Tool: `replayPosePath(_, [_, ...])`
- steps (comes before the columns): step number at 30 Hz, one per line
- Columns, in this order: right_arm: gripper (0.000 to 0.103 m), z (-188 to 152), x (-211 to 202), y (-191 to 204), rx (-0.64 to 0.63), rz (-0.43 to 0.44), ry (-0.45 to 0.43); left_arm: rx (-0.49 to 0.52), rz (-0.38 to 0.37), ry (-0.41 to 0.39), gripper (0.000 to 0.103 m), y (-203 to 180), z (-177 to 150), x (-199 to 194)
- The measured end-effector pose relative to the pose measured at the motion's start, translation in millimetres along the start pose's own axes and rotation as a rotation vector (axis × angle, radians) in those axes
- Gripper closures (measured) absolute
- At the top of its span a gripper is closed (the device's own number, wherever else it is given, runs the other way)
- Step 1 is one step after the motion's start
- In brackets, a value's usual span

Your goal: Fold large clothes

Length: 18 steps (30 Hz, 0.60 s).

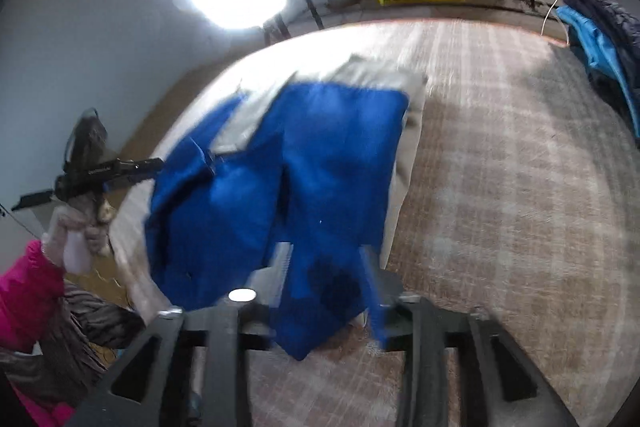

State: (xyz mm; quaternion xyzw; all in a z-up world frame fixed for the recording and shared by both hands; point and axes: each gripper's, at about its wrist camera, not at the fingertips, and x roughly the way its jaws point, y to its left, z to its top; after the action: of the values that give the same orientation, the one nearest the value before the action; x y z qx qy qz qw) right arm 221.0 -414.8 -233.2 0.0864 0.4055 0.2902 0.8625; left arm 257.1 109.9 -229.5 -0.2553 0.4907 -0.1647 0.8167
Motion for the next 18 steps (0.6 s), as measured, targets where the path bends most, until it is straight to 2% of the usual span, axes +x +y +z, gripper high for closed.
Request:
replayPosePath(1, [0.025,-2,-4,-2,0.010,0.000,-0.022,-0.038,-0.022,-0.001,0.049,5,2,-1])
replayPosePath(3, [0.019,5,-8,-11,0.050,0.009,-0.055,-0.135,-0.085,0.006,0.049,18,7,3])
replayPosePath(6, [0.019,14,3,-35,0.154,0.093,-0.019,-0.247,-0.198,0.055,0.049,33,10,16])
replayPosePath(8, [0.019,16,11,-44,0.202,0.125,-0.004,-0.285,-0.240,0.076,0.049,34,13,25])
replayPosePath(13, [0.019,17,34,-64,0.312,0.212,0.025,-0.341,-0.287,0.094,0.049,43,20,39])
replayPosePath(18, [0.023,21,56,-87,0.407,0.257,0.051,-0.359,-0.291,0.116,0.049,42,28,58])
